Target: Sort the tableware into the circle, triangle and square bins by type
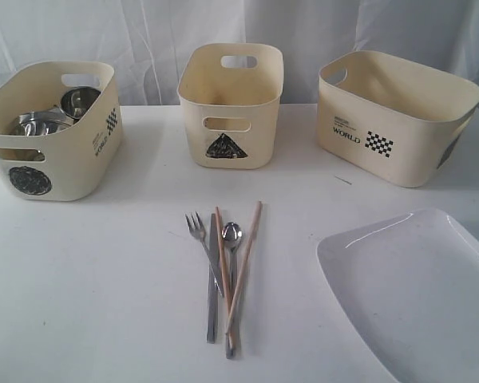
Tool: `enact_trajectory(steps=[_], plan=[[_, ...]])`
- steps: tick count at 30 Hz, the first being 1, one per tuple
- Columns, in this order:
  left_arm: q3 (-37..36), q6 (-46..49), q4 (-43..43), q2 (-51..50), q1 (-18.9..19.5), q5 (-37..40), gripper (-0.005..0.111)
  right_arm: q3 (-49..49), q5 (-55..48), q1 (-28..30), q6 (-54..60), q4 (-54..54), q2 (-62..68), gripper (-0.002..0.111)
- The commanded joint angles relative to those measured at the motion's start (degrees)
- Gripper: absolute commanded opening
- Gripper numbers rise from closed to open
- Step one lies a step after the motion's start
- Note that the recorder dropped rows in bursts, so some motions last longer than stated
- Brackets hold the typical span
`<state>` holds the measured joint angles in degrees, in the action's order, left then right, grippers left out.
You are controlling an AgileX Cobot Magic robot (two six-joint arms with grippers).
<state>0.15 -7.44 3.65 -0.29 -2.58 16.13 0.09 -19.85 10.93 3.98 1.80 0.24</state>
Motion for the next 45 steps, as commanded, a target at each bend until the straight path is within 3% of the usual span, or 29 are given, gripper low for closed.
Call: enact_trajectory(steps=[1, 3, 6, 9, 12, 17, 20, 23, 27, 31, 34, 36, 40, 45], plan=[[-0.15, 0.14, -0.53, 0.29, 0.12, -0.17, 0.000, -0.09, 3.19, -0.04, -1.17, -1.80, -0.24, 0.000], [-0.15, 0.14, -0.53, 0.29, 0.12, -0.17, 0.000, -0.09, 11.11, -0.04, -7.72, -10.90, -0.24, 0.000], [-0.15, 0.14, -0.53, 0.29, 0.12, -0.17, 0.000, -0.09, 20.86, -0.04, -27.24, -31.99, -0.24, 0.000], [-0.15, 0.14, -0.53, 0.29, 0.12, -0.17, 0.000, -0.09, 28.84, -0.04, -40.75, -44.55, -0.24, 0.000], [-0.15, 0.14, -0.53, 0.29, 0.12, -0.17, 0.000, -0.09, 39.04, -0.04, -45.18, -46.14, -0.24, 0.000], [-0.15, 0.14, -0.53, 0.29, 0.12, -0.17, 0.000, -0.09, 55.69, -0.04, -43.15, -48.10, -0.24, 0.000], [-0.15, 0.14, -0.53, 0.29, 0.12, -0.17, 0.000, 1.78, 63.43, -0.04, -55.74, -50.41, -0.24, 0.000], [-0.15, 0.14, -0.53, 0.29, 0.12, -0.17, 0.000, 12.13, 61.04, -0.04, -64.23, -32.21, 4.29, 0.000], [-0.15, 0.14, -0.53, 0.29, 0.12, -0.06, 0.000, 33.70, 63.02, -0.04, -64.64, 17.93, 18.93, 0.000], [-0.15, 0.14, -0.53, 0.29, 0.12, -0.06, 0.000, 53.23, 68.19, -0.04, -75.76, 61.05, 37.91, 0.000], [-0.15, 0.14, -0.53, 0.29, 0.12, -0.06, 0.000, 58.83, 63.55, -0.04, -85.39, 83.04, 49.30, 0.000], [-0.15, 0.14, -0.53, 0.29, 0.12, -0.06, 0.000, 59.38, 54.09, -0.04, -92.42, 98.15, 56.56, 0.000], [-0.15, 0.14, -0.53, 0.29, 0.12, -0.06, 0.000, 56.86, 34.28, 1.05, -111.97, 98.15, 66.52, 0.000], [-0.15, 0.14, -0.53, 0.29, 0.12, -0.07, 0.000, 54.80, 23.08, 1.06, -103.88, 98.15, 74.44, 0.000]])
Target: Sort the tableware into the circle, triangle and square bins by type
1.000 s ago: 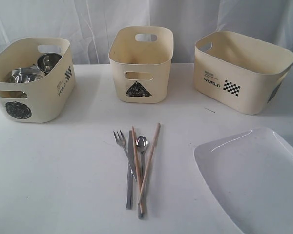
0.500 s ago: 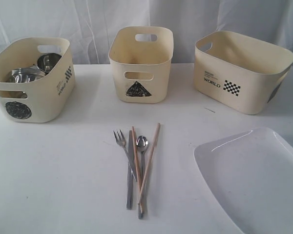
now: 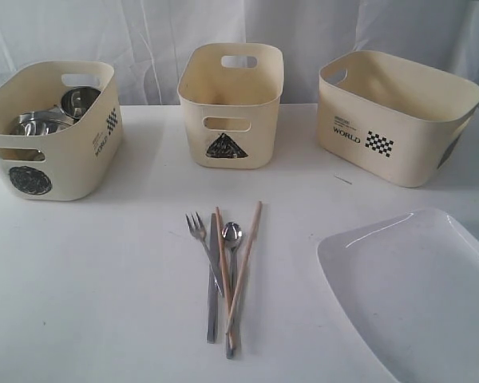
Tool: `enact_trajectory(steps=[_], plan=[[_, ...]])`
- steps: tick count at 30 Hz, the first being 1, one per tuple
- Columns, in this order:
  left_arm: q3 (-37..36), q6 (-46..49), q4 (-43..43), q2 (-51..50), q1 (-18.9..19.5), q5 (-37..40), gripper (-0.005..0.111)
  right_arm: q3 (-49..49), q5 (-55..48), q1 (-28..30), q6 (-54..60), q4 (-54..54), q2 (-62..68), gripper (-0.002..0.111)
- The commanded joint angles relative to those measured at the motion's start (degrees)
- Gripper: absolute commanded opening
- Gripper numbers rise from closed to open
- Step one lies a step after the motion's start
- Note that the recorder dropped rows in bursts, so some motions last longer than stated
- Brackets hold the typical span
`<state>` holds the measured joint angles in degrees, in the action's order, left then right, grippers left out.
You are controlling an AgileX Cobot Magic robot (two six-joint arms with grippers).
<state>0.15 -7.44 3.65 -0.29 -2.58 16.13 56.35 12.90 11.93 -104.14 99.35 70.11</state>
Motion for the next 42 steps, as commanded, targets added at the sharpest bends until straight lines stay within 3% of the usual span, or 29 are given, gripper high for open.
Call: enact_trajectory(steps=[1, 4, 7, 9, 12, 13, 15, 20, 23, 32, 35, 40, 42], plan=[[-0.15, 0.14, -0.53, 0.29, 0.12, -0.07, 0.000, -2.00, -12.90, 0.06, 8.37, 0.60, 6.07, 0.000], [-0.15, 0.14, -0.53, 0.29, 0.12, -0.07, 0.000, -4.91, -34.03, 0.06, 22.23, -2.36, 10.29, 0.000], [-0.15, 0.14, -0.53, 0.29, 0.12, -0.07, 0.000, -5.52, -56.55, 0.06, 45.00, -28.27, 12.33, 0.000], [-0.15, 0.14, -0.53, 0.29, 0.12, -0.07, 0.000, -5.52, -56.67, 0.06, 61.39, -52.96, 11.05, 0.000], [-0.15, 0.14, -0.53, 0.29, 0.12, -0.07, 0.000, -5.61, -53.63, -4.56, 101.79, -93.58, 8.31, 0.000], [-0.15, 0.14, -0.53, 0.29, 0.12, -0.07, 0.000, -5.51, -54.76, -7.59, 106.59, -103.81, 7.79, 0.000], [-0.15, 0.14, -0.53, 0.29, 0.12, -0.07, 0.000, -5.51, -56.52, -14.91, 105.94, -111.11, 7.66, 0.000], [-0.15, 0.14, -0.53, 0.29, 0.12, -0.18, 0.000, -3.74, -53.20, -38.59, 89.98, -107.99, 12.98, 0.000], [-0.15, 0.14, -0.53, 0.29, 0.12, -0.18, 0.000, 0.84, -52.91, -45.74, 85.66, -106.92, 19.27, 0.000], [-0.15, 0.14, -0.53, 0.29, 0.12, -3.03, 0.000, 11.55, -53.57, -48.38, 87.95, -107.33, 28.31, 0.003], [-0.15, 0.14, -0.53, 0.29, 0.12, -3.01, 0.000, 13.51, -53.24, -48.38, 91.11, -108.93, 29.90, 0.017], [-0.15, 0.14, -0.53, 0.29, 0.12, -4.20, 0.000, 16.53, -55.68, -48.38, 92.14, -110.63, 33.73, 0.057], [-0.15, 0.14, -0.53, 0.29, 0.12, -4.20, 0.000, 17.03, -57.49, -48.38, 91.38, -109.79, 35.24, 0.062]])
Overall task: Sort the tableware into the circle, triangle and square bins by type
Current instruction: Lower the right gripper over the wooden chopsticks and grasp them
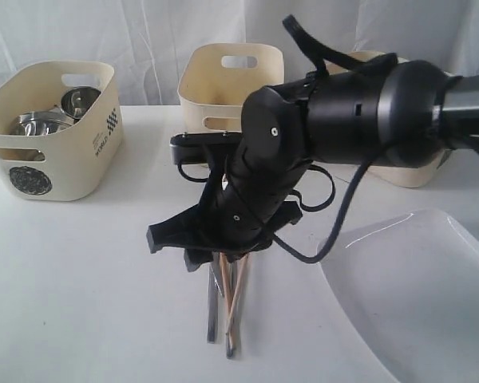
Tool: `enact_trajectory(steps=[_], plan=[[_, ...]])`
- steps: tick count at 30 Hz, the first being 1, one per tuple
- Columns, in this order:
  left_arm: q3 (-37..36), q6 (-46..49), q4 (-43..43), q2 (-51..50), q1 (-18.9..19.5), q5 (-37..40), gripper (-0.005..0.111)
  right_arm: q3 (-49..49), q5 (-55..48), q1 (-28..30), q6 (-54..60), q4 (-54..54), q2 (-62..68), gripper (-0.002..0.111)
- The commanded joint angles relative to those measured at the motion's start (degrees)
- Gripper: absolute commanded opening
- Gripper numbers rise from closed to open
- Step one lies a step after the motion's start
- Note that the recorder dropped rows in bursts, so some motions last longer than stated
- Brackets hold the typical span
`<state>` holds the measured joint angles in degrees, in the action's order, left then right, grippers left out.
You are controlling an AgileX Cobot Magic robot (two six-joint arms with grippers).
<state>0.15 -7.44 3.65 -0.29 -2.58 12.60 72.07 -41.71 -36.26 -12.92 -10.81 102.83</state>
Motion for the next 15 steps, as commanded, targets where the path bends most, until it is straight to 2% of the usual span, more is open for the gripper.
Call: enact_trajectory(steps=[1, 7, 15], plan=[[-0.15, 0.14, -0.53, 0.29, 0.12, -0.81, 0.000, 1.39, -3.19, -0.19, -1.14, 0.97, 3.21, 0.061], [-0.15, 0.14, -0.53, 0.29, 0.12, -0.81, 0.000, 1.39, -2.12, -0.19, -11.10, 5.88, 7.41, 0.054], [-0.15, 0.14, -0.53, 0.29, 0.12, -0.81, 0.000, 1.39, -2.91, 0.62, -11.37, 6.35, 8.08, 0.047]])
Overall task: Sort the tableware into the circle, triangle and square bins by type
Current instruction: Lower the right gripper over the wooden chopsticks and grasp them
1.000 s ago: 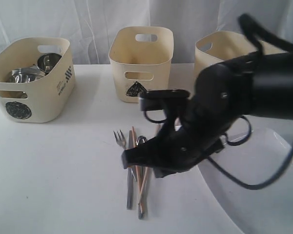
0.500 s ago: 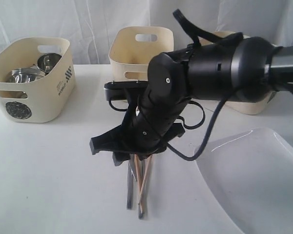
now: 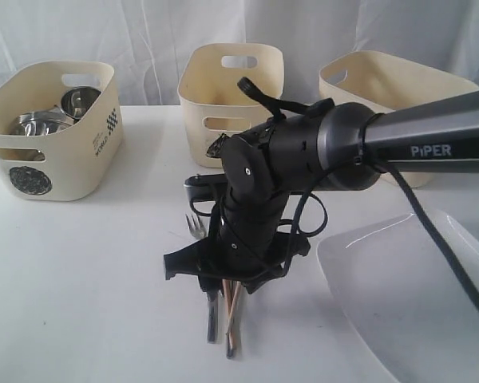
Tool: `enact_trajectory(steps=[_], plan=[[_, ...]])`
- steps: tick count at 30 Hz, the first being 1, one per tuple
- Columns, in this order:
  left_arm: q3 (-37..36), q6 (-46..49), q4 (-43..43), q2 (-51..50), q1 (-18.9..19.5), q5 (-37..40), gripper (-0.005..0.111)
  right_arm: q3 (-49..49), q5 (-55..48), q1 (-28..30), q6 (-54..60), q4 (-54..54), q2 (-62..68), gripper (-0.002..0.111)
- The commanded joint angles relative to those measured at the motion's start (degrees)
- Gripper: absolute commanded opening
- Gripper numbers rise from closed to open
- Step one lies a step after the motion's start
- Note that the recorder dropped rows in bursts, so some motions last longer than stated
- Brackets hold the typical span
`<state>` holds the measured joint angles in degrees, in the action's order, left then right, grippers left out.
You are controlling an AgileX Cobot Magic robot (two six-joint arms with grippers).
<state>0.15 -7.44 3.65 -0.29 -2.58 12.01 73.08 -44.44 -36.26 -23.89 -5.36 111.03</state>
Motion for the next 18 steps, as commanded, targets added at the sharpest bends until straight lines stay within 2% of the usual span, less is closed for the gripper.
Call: enact_trajectory(steps=[1, 6, 14, 15, 18], plan=[[-0.15, 0.14, -0.53, 0.29, 0.12, -0.22, 0.000, 0.38, -0.18, 1.00, -0.40, 0.74, -0.12, 0.045], [-0.15, 0.14, -0.53, 0.29, 0.12, -0.22, 0.000, 0.38, -2.43, 2.17, -0.15, -1.52, -0.12, 0.037], [-0.15, 0.14, -0.53, 0.29, 0.12, -0.22, 0.000, 0.38, -1.68, 2.17, 1.75, -2.22, 2.93, 0.035], [-0.15, 0.14, -0.53, 0.29, 0.12, -0.22, 0.000, 0.38, -1.68, 2.17, 1.75, -2.35, 3.23, 0.032], [-0.15, 0.14, -0.53, 0.29, 0.12, -0.22, 0.000, 0.47, -1.56, 2.17, 1.75, -2.35, 3.37, 0.003]])
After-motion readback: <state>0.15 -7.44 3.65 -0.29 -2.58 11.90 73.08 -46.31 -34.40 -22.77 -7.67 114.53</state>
